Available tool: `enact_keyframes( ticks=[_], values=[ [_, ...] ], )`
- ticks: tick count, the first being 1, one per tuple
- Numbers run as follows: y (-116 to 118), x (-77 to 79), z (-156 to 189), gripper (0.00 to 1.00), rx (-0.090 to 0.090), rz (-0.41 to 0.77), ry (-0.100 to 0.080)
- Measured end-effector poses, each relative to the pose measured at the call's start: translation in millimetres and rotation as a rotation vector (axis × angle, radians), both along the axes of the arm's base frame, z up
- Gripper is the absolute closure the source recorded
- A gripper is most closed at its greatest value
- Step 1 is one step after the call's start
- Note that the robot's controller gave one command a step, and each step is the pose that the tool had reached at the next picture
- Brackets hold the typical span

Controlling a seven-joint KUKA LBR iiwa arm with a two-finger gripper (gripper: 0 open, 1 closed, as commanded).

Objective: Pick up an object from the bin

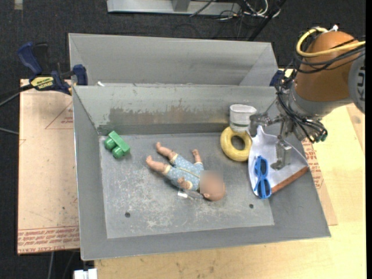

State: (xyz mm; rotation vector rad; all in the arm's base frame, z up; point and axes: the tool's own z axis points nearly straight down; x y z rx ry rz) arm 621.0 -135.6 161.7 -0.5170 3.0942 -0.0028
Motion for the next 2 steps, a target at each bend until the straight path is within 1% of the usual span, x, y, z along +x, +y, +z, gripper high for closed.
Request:
enact_keyframes(
  ticks=[1,2],
  values=[
    [4.8,11.9,-18.5,0.00,0.005,0.063,0.006],
    [7.6,17.2,-23.8,0.00,0.001,0.081,-0.005]
  ],
)
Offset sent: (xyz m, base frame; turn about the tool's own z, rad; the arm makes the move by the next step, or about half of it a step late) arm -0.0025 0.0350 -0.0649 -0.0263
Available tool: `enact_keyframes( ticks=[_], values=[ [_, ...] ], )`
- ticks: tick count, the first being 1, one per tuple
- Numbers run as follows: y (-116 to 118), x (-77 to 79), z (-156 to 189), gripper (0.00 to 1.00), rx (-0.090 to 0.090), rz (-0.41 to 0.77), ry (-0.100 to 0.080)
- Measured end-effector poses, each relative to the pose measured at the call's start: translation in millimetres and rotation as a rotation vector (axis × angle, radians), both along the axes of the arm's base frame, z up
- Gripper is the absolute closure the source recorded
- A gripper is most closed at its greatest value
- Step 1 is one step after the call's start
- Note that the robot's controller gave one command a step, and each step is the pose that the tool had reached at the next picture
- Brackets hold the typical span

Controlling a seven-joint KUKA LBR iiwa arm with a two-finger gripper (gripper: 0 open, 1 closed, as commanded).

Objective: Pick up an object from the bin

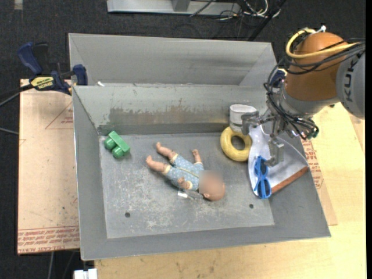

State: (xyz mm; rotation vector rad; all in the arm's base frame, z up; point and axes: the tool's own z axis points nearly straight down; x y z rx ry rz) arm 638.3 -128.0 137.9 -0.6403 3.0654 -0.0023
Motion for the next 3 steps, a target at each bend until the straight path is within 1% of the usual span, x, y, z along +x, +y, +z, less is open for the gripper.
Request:
enact_keyframes(
  ticks=[1,2,3],
  values=[
    [8.7,-6.0,-13.5,0.00,0.002,-0.012,0.006],
    [-0.5,-0.6,-15.2,0.00,0.003,0.023,0.003],
    [20.6,-0.5,-47.9,0.00,0.002,0.051,0.004]
  ],
)
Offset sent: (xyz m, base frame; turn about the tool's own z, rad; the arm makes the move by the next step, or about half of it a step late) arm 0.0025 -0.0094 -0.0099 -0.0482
